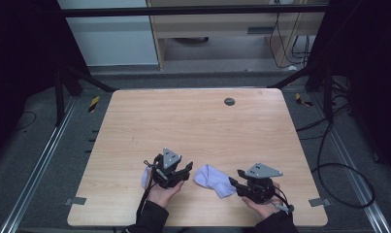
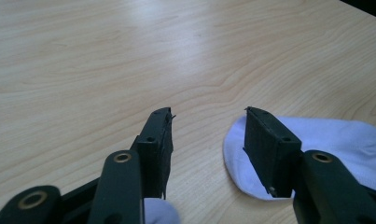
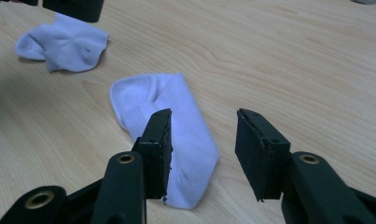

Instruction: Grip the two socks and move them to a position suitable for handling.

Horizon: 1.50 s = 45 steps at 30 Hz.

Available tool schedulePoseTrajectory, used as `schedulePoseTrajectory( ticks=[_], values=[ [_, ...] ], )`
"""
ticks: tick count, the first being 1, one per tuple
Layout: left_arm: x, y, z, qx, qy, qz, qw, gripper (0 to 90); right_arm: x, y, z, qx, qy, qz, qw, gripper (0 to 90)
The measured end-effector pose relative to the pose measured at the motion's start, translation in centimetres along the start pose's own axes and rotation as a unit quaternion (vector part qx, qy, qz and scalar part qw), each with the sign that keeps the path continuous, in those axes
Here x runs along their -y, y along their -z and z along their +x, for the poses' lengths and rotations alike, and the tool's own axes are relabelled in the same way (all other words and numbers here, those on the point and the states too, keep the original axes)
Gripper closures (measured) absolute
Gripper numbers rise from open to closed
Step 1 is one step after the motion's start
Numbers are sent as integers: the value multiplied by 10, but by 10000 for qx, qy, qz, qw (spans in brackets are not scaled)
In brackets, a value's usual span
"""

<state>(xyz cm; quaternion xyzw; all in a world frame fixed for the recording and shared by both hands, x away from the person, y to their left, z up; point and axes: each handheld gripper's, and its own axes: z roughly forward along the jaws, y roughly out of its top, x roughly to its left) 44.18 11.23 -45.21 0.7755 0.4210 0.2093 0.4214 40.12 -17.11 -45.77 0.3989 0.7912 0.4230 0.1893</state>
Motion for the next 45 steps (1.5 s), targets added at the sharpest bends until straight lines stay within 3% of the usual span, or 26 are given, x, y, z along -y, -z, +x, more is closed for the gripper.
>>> schedulePoseTrajectory(
  ticks=[11,24,35,41,45],
  values=[
    [19,-19,-14,-19,-128,330,9994,556,8,-9,9,-151,112,145,9997,611],
    [28,-33,-23,21,-105,527,9986,612,18,-22,19,-384,243,408,9981,649],
    [34,-40,-25,96,-27,659,9978,722,22,-32,24,-508,270,641,9963,667],
    [35,-41,-26,138,26,678,9976,820,24,-36,24,-560,304,791,9948,704],
    [35,-41,-27,133,54,677,9976,864,25,-37,24,-640,280,875,9937,778]
  ],
)
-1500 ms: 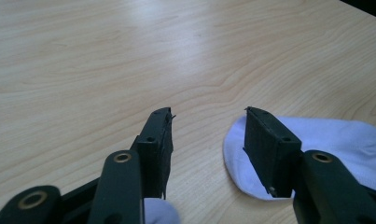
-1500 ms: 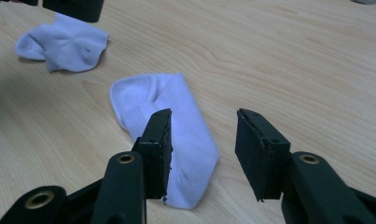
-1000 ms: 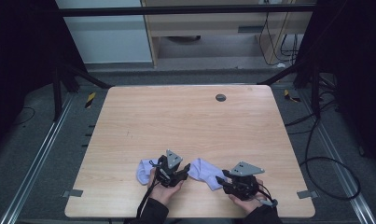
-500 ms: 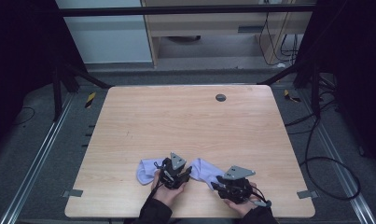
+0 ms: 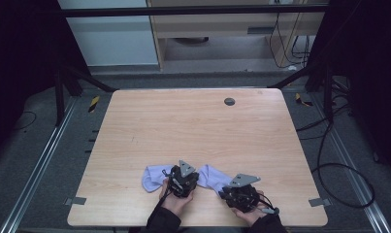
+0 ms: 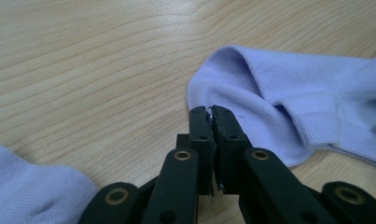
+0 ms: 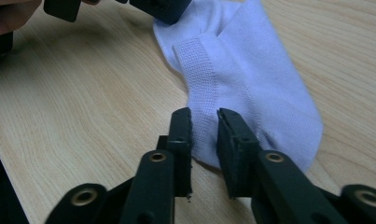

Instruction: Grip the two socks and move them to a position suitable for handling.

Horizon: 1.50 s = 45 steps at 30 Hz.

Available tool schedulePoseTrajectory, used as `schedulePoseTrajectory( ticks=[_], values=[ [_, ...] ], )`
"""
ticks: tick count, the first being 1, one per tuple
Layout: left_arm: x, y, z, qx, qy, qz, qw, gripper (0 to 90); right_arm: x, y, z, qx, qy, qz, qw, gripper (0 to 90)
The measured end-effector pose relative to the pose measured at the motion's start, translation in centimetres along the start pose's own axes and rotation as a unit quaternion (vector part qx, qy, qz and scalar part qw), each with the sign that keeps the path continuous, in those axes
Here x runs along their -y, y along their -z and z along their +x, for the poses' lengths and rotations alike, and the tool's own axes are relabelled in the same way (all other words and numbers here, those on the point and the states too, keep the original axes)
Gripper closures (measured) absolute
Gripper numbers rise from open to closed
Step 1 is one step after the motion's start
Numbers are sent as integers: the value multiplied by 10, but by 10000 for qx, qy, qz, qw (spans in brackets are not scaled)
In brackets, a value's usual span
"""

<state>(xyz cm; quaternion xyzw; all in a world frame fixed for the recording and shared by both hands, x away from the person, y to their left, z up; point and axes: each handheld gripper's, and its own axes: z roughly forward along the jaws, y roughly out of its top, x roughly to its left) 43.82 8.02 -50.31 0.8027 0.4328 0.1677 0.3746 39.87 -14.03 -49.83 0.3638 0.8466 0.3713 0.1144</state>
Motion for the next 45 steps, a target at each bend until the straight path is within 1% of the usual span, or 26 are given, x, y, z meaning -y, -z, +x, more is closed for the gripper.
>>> schedulePoseTrajectory(
  ticks=[1,5,7,9,10,11,12,13,14,15,16,17,19,22,23,25,28,30,34,37,38,41,45],
  values=[
    [0,0,0,7,8,2,10000,864,0,0,0,0,0,0,10000,778],
    [0,0,1,37,60,-10,10000,879,-2,0,1,-88,-38,67,9999,875],
    [-1,0,2,50,56,4,10000,880,-3,0,1,-78,-50,82,9999,880],
    [-1,0,2,64,63,5,10000,881,-4,2,1,-104,-63,18,9999,886],
    [-1,0,2,69,60,4,10000,882,-6,8,-1,-157,-154,-203,9996,888],
    [-1,0,2,71,57,2,10000,882,-6,8,-1,-157,-154,-203,9996,888],
    [-1,0,2,74,54,0,10000,882,-7,11,-1,-149,-187,-288,9993,889],
    [-1,0,2,75,50,0,10000,883,-9,15,-3,-121,-218,-434,9987,889],
    [-1,0,2,77,49,0,10000,883,-10,18,-4,-92,-253,-517,9983,889],
    [-1,0,2,79,47,2,10000,883,-13,24,-10,6,-351,-763,9965,890],
    [-1,0,2,80,47,3,10000,883,-14,26,-12,69,-382,-833,9958,891],
    [-1,0,2,80,50,2,10000,883,-14,26,-12,69,-382,-833,9958,891],
    [-1,0,2,85,48,4,10000,884,-17,30,-20,215,-538,-1023,9931,891],
    [-1,0,3,86,35,5,10000,884,-18,31,-29,403,-723,-1145,9900,891],
    [-1,0,3,87,34,7,10000,884,-19,30,-33,473,-816,-1155,9888,891],
    [-1,0,3,86,28,5,10000,884,-19,29,-39,589,-909,-1158,9873,891],
    [-1,0,3,84,25,7,10000,884,-19,25,-46,776,-965,-1065,9866,891],
    [-1,0,3,77,26,2,10000,884,-19,22,-49,861,-1001,-1007,9861,889],
    [-1,0,2,54,32,-29,10000,879,-19,19,-55,1012,-993,-961,9852,870],
    [-2,3,4,47,80,-128,9999,845,-18,20,-58,1245,-872,-973,9836,795],
    [-2,5,4,43,92,-149,9998,831,-18,21,-60,1263,-810,-973,9839,781],
    [-2,9,6,0,77,-179,9998,783,-16,24,-64,1307,-797,-990,9832,741],
    [-2,9,8,-28,131,-171,9998,740,-11,20,-73,1334,-856,-804,9841,710]
  ],
)
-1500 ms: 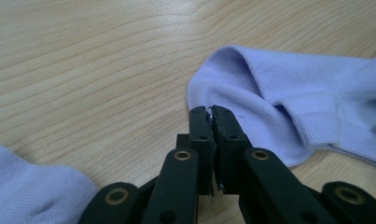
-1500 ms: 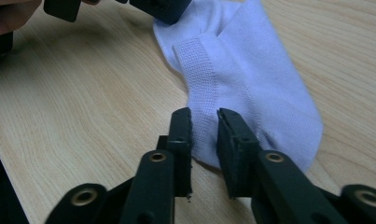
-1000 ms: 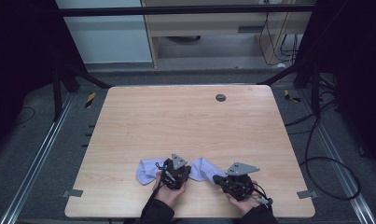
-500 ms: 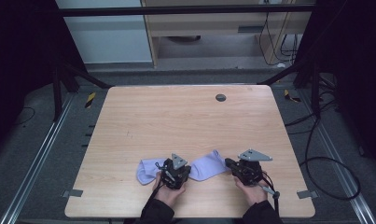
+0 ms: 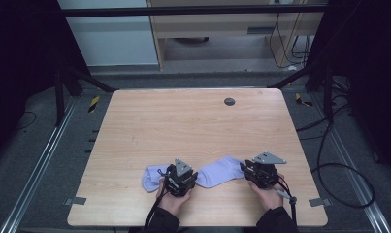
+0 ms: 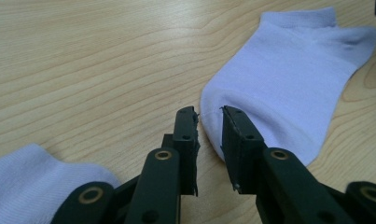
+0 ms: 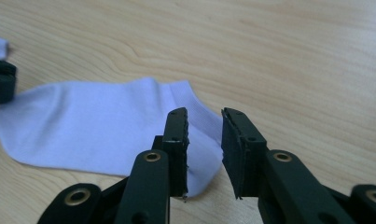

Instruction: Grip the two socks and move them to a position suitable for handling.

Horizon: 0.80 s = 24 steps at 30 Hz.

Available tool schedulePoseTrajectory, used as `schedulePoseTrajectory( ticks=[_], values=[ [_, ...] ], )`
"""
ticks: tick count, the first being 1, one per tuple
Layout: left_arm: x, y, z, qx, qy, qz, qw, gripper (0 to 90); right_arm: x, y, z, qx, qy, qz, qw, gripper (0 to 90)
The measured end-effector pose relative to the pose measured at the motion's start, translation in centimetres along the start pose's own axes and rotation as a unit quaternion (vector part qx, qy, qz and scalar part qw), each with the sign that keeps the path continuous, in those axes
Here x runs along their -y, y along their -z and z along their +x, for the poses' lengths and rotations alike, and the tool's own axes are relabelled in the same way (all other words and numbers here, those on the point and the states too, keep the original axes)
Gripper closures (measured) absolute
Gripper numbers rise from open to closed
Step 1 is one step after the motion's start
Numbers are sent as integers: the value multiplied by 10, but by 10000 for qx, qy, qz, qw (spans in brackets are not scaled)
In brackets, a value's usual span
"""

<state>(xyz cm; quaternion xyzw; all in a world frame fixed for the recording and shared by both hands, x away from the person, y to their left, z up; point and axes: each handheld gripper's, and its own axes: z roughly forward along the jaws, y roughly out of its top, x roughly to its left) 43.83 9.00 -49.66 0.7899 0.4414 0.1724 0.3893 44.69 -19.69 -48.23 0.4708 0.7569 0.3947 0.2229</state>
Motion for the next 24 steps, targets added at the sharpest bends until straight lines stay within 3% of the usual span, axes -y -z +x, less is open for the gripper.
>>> schedulePoseTrajectory(
  ticks=[8,12,14,19,24],
  values=[
    [3,-6,-2,38,16,127,9999,733,5,-20,-6,-91,-43,405,9991,701],
    [3,-7,-3,27,20,136,9999,797,6,-22,-5,-95,-29,543,9985,752],
    [3,-8,-4,35,24,133,9999,812,5,-23,-4,-117,-70,649,9978,851],
    [0,-8,-5,52,-15,164,9999,887,4,-22,-3,-159,-116,710,9973,884],
    [-7,-4,-3,102,13,-43,9999,891,2,-4,1,-299,-128,424,9986,884]
  ],
)
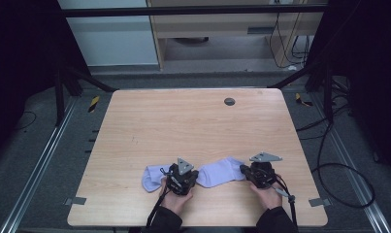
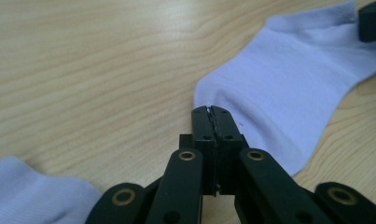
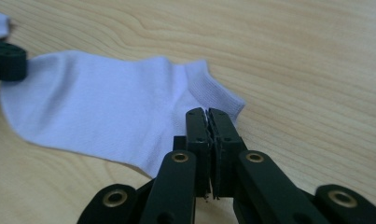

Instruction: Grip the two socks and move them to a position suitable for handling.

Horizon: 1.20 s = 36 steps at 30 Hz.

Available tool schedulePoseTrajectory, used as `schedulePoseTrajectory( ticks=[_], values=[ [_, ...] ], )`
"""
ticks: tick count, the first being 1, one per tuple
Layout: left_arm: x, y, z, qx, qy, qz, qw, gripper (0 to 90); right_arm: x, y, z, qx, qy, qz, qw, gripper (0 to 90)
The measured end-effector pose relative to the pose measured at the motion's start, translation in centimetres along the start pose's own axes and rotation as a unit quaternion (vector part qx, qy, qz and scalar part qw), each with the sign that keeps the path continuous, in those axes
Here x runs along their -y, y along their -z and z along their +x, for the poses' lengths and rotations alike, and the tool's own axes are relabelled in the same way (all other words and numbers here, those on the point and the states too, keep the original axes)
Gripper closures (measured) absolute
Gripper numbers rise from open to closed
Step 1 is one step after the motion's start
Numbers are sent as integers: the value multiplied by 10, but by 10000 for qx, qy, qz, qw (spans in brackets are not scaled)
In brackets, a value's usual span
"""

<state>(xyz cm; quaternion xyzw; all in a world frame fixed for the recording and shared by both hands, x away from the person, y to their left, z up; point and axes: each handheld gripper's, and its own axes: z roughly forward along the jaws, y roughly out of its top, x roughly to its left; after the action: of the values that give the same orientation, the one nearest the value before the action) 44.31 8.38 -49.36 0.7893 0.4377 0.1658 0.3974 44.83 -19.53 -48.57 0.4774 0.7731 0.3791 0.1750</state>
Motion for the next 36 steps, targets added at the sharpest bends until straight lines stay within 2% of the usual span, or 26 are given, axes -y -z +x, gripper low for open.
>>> schedulePoseTrajectory(
  ticks=[4,8,12,15,20,24,27,32,36],
  values=[
    [-7,0,-1,-3,-69,-53,10000,892,6,17,4,-12,76,-105,9999,882],
    [-9,-7,-3,4,-160,52,9999,891,18,27,8,-46,88,-61,9999,880],
    [-7,-15,-6,42,-225,176,9996,891,30,29,11,-27,62,202,9998,865],
    [-7,-14,-7,55,-211,135,9997,877,34,27,11,31,86,356,9993,798],
    [-15,2,0,89,-216,-77,9997,771,30,32,9,1,-13,28,10000,707],
    [-26,23,11,131,-305,-252,9991,682,24,38,8,-46,-23,-285,9996,658],
    [-34,38,22,192,-278,-333,9989,618,18,40,9,-120,-20,-485,9987,619],
    [-38,62,44,100,-254,-440,9987,542,10,41,14,-225,29,-675,9975,568],
    [-32,80,66,-158,-242,-440,9986,512,4,40,18,-290,103,-728,9969,540]
  ],
)
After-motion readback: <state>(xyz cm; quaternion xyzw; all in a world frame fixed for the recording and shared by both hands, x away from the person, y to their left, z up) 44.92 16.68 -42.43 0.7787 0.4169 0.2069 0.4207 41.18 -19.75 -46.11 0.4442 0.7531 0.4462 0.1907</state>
